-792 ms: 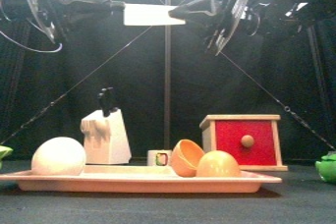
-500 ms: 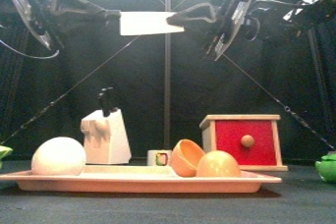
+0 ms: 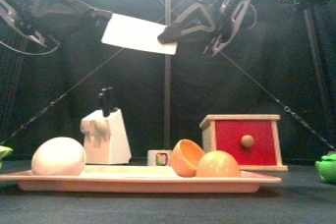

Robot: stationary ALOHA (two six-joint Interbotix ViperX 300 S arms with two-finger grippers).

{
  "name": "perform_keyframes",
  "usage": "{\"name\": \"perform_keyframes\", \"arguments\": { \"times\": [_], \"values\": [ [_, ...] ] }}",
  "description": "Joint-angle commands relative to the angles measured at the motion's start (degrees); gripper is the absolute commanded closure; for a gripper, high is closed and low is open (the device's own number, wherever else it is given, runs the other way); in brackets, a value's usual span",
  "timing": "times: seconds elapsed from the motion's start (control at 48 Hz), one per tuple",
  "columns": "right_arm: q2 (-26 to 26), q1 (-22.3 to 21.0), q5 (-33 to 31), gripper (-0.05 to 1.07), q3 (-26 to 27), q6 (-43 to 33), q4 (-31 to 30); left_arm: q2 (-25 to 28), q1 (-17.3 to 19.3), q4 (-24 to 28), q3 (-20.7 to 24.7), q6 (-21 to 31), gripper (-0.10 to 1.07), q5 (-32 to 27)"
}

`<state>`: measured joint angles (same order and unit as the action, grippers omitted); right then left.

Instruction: Cut egg

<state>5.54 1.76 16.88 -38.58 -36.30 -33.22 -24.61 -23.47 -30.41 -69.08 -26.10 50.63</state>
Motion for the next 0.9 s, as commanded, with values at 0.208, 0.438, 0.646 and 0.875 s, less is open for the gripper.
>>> {"name": "perform_keyframes", "arguments": {
  "times": [0.208,0.438,0.646,0.875],
  "values": [
    [1.67,0.53,0.18,0.66,2.02,0.09,-0.97,-3.08,-8.61,-22.59,4.83,-20.48,0.56,-4.04],
    [-0.09,1.23,0.26,0.66,3.87,0.09,-0.79,-2.02,-16.26,-38.76,6.15,-30.59,0.56,-1.05],
    [-4.13,3.52,0.0,0.66,6.24,0.09,-1.76,1.32,-19.95,-39.9,6.24,-28.74,0.56,-0.79],
    [-8.0,5.98,0.0,0.66,7.47,-0.09,-1.32,7.29,-23.99,-43.24,6.94,-25.05,0.56,-0.53]
  ]
}}
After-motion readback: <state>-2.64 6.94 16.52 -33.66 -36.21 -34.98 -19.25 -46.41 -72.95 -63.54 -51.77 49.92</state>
